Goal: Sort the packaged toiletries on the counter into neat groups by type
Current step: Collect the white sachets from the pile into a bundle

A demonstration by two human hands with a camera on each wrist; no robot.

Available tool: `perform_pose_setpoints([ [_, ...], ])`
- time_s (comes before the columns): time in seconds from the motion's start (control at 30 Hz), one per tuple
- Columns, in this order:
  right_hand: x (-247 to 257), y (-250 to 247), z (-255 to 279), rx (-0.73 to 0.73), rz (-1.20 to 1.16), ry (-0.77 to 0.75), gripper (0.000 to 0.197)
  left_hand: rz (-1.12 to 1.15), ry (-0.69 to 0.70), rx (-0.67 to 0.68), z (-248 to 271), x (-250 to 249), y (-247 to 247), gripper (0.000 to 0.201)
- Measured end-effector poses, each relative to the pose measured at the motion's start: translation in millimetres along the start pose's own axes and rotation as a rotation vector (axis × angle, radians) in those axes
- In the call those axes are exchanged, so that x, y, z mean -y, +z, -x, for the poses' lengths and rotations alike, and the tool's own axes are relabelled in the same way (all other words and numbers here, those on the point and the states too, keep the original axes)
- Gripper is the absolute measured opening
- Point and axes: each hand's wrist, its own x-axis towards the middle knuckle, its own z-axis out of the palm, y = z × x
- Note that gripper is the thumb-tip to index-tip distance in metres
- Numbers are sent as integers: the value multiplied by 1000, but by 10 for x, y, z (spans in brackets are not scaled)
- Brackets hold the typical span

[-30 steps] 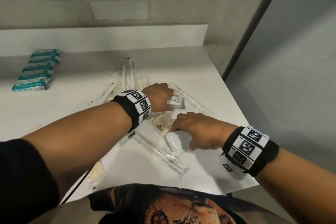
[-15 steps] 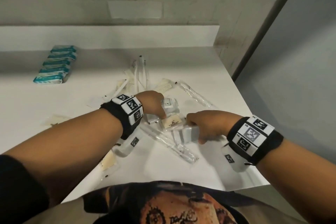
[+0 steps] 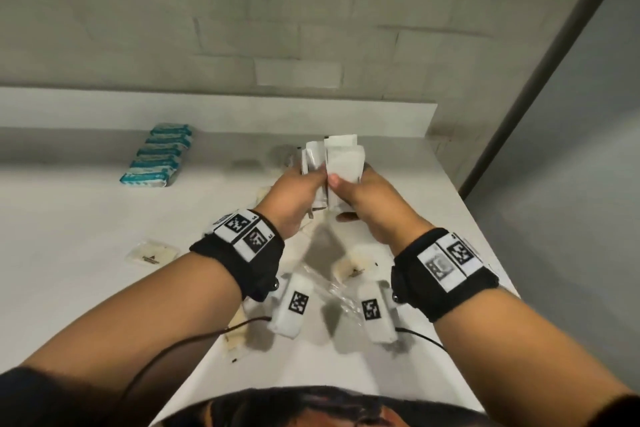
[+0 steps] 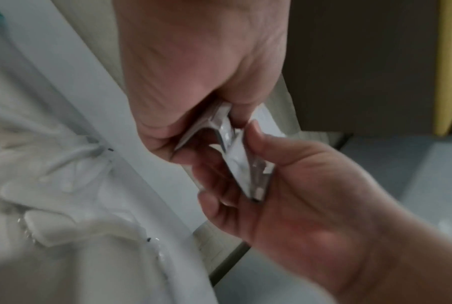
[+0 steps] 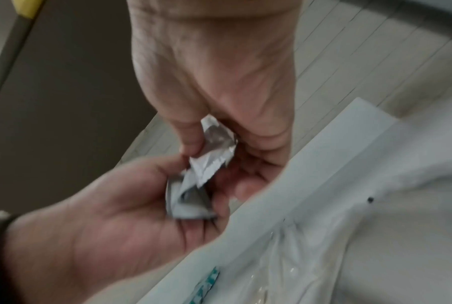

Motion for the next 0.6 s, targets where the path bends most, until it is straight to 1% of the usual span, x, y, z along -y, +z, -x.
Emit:
perform_pose_setpoints([
  [0.03, 26, 99, -22, -47, -32, -18, 26, 80, -20, 27, 51, -55, -31, 31],
  [0.1, 16, 198, -74, -95, -98, -30, 36, 208, -61, 127, 106, -87, -125, 46],
  [0.13, 28, 243, -97, -76, -107, -30, 41, 234, -71, 154, 139, -125, -197, 53],
  [0.17, 47, 277, -95, -27, -113, -30, 46, 241, -77, 168, 175, -147, -248, 55],
  [0.2, 71, 323, -113, 40, -96, -38, 49, 247, -76, 188, 202, -168, -318, 54],
  [0.27, 129, 399, -153, 113, 74, -63, 48, 255, -81, 220, 266, -215, -394, 42],
  [0.33, 197, 529, -199, 141, 308, -85, 52, 273, -109, 198, 322, -282, -481, 28],
  [0.37, 213, 606, -231, 135, 401, -82, 60, 281, -133, 174, 346, -318, -535, 25],
  [0.43, 238, 762, -276, 72, 520, -109, 76, 276, -154, 111, 374, -360, -683, 24],
  [0.47, 232, 774, -282, 14, 539, -130, 79, 270, -150, 94, 383, -374, -714, 26],
  [0.53, 217, 853, -323, -71, 430, -178, 79, 234, -138, 56, 424, -404, -845, 29],
  [0.57, 215, 877, -335, -98, 350, -196, 74, 209, -132, 33, 453, -417, -900, 28],
  [0.6, 231, 902, -332, -111, 268, -202, 62, 190, -129, 11, 474, -427, -955, 28],
])
